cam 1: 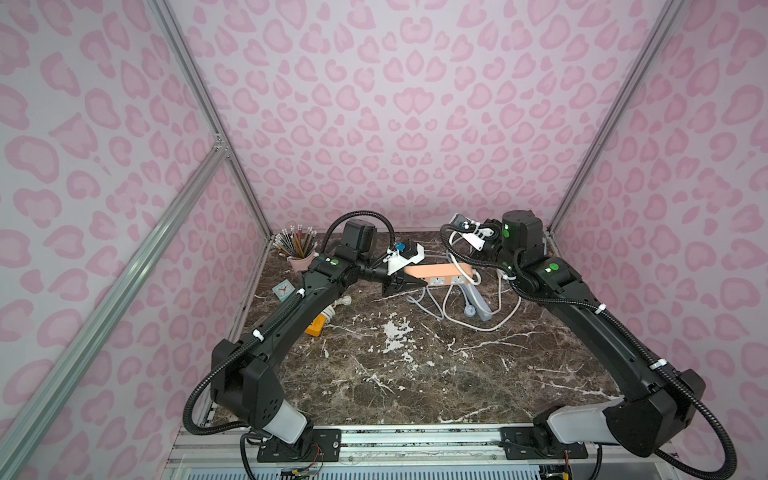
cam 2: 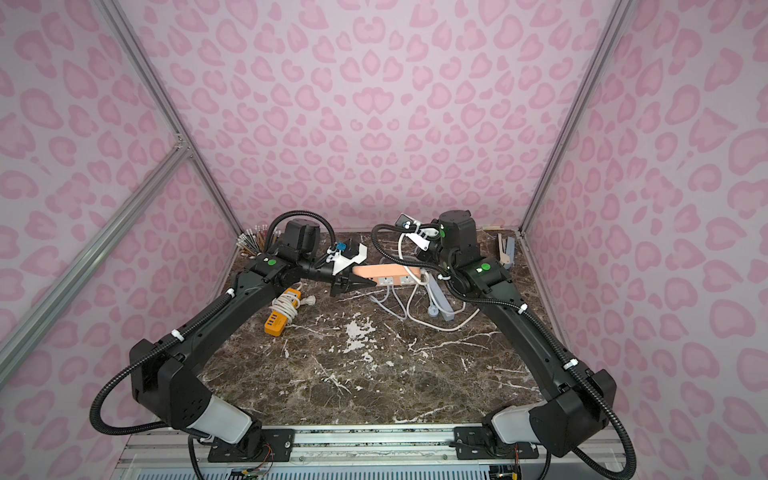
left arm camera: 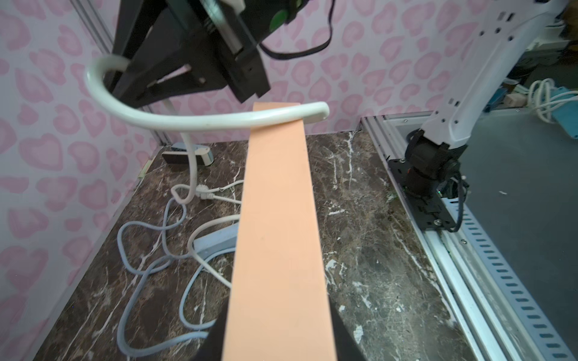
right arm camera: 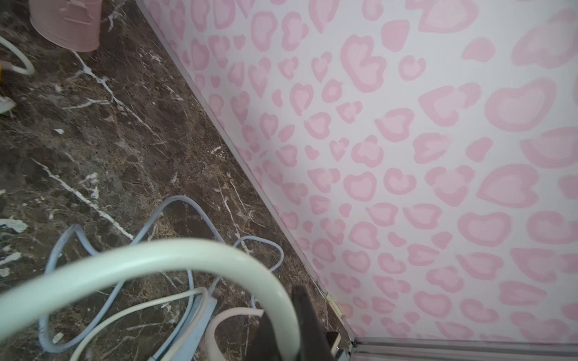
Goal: Wrap the cord around the power strip
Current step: Wrap the power cord around the power strip.
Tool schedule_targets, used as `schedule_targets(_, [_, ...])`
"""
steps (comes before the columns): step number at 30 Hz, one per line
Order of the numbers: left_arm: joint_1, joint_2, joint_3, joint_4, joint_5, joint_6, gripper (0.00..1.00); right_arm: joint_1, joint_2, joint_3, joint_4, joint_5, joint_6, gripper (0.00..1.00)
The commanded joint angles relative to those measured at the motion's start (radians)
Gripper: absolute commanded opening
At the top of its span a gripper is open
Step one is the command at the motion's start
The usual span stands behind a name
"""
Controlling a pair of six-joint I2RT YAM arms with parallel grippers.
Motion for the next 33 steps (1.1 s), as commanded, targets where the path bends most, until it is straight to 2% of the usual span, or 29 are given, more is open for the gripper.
schedule_targets(1, [-0.003, -0.029, -0.022, 0.149, 0.206, -0.058, 0.03, -0.035, 0.001, -0.008, 0.034, -0.262, 0.080, 0.04])
schedule_targets(5, [-0.003, -0.077, -0.100, 0.455, 0.177, -0.276, 0.03, -0.132, -0.026, -0.112, 0.171, -0.490, 0.240, 0.16])
schedule_targets(9, [-0.003, -0.113, -0.168, 0.614, 0.074, -0.384, 0.03, -0.210, -0.064, -0.244, 0.399, -0.635, 0.450, 0.31])
schedule_targets(13, [-0.003, -0.126, -0.173, 0.724, -0.025, -0.476, 0.03, -0.213, -0.063, -0.356, 0.575, -0.605, 0.599, 0.46])
schedule_targets(17, [-0.003, -0.142, -0.173, 0.794, -0.082, -0.532, 0.03, -0.214, -0.048, -0.442, 0.690, -0.523, 0.709, 0.52])
schedule_targets(21, [-0.003, -0.148, -0.165, 0.836, -0.107, -0.589, 0.03, -0.214, -0.013, -0.527, 0.844, -0.476, 0.792, 0.53])
schedule_targets(26, [-0.003, -0.143, -0.147, 0.831, -0.120, -0.616, 0.03, -0.205, 0.072, -0.517, 0.923, -0.438, 0.837, 0.51])
schedule_targets(30, [-0.003, -0.143, -0.133, 0.789, -0.160, -0.604, 0.03, -0.159, 0.133, -0.472, 0.916, -0.334, 0.799, 0.44])
schedule_targets(33, [-0.004, -0.135, -0.116, 0.769, -0.158, -0.605, 0.03, -0.115, 0.157, -0.452, 0.922, -0.291, 0.755, 0.47])
